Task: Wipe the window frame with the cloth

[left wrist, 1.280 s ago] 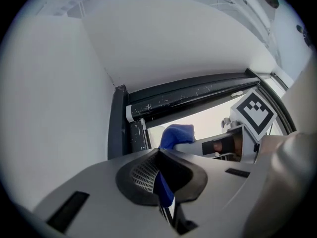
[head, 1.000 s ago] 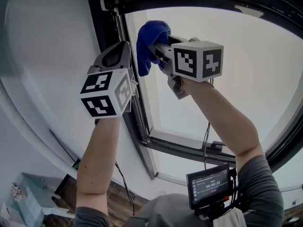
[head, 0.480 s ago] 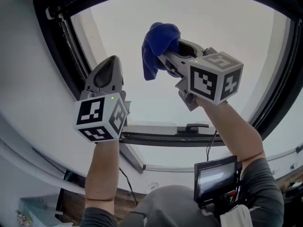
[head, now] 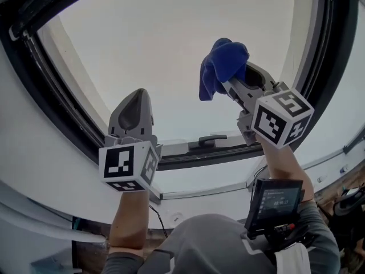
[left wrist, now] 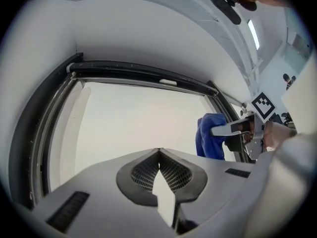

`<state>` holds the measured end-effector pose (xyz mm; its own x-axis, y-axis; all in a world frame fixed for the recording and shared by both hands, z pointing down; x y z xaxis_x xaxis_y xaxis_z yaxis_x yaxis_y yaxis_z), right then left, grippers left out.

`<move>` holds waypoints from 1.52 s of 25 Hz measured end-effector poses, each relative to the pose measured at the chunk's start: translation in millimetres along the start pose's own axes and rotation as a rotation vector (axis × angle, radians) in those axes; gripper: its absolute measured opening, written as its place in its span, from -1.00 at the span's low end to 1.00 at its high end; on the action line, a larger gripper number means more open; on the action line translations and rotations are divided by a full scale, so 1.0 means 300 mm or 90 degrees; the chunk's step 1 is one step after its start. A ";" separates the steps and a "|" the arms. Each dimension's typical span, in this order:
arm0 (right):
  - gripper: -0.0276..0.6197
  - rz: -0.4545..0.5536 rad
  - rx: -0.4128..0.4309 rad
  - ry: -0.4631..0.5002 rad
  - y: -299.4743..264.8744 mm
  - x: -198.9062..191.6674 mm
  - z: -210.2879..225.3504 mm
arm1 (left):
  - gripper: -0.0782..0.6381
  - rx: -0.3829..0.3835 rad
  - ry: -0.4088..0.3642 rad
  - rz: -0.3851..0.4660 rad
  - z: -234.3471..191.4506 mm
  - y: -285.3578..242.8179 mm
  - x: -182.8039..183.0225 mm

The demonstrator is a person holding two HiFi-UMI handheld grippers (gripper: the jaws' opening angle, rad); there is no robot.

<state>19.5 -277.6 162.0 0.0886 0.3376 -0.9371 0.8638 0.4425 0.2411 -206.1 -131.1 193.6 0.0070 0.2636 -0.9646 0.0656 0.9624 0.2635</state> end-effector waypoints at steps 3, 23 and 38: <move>-0.45 -0.022 -0.024 -0.010 0.077 -0.071 0.027 | -0.75 -0.026 0.002 -0.020 0.038 0.033 -0.065; -0.45 -0.169 -0.154 -0.025 0.417 -0.496 -0.005 | -0.75 -0.066 0.087 -0.127 0.087 0.154 -0.561; -0.46 -0.178 -0.137 -0.029 0.443 -0.543 -0.045 | -0.76 -0.059 0.093 -0.159 0.081 0.218 -0.565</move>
<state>113.0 -262.5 350.1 -0.1096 0.1436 -0.9835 0.7339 0.6790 0.0173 -178.6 -114.5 374.2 -0.1424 0.0180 -0.9896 -0.0435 0.9988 0.0244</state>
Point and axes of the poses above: the fingertips, and each gripper's own axes: y backward along the fingers, z to its right, x out of its top, the point moved 9 cm from there along y, backward along the fingers, and after that the axes turned 12 degrees about y, right-handed, at the moved point
